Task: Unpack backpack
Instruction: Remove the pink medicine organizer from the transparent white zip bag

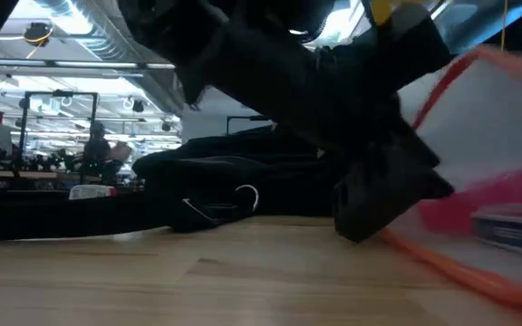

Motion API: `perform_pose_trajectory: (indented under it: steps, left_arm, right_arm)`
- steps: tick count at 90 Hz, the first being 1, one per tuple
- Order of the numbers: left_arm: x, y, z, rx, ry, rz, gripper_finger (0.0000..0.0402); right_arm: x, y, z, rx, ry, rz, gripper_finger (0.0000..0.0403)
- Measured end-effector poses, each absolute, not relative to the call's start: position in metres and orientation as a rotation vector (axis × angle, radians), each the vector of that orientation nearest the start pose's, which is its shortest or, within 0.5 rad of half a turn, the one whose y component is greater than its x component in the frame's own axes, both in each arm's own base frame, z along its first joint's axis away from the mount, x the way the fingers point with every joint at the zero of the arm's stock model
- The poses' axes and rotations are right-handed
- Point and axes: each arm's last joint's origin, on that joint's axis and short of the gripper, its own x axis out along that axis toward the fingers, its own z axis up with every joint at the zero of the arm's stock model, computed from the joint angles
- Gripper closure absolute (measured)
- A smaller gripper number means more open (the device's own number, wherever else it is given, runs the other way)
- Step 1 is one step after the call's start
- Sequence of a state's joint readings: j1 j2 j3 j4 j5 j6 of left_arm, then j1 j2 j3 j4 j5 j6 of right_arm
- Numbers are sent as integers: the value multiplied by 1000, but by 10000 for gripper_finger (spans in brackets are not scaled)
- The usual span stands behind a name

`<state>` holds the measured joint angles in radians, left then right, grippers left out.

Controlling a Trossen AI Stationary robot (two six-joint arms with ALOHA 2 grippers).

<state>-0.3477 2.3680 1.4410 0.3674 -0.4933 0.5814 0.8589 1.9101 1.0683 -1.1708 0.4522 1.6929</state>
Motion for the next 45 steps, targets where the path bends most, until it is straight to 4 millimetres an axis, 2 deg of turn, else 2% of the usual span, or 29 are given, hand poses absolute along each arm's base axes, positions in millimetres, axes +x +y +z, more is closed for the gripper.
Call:
perform_pose_trajectory:
  steps: [15, 45]
  left_arm:
    - [459, -155, 76, 773, 520, -215, 232]
    - [464, -136, 75, 722, 556, -135, 232]
  right_arm:
    - [192, 202, 125, 132, 1141, -918, 400]
    - [194, 203, 124, 118, 1128, -880, 398]
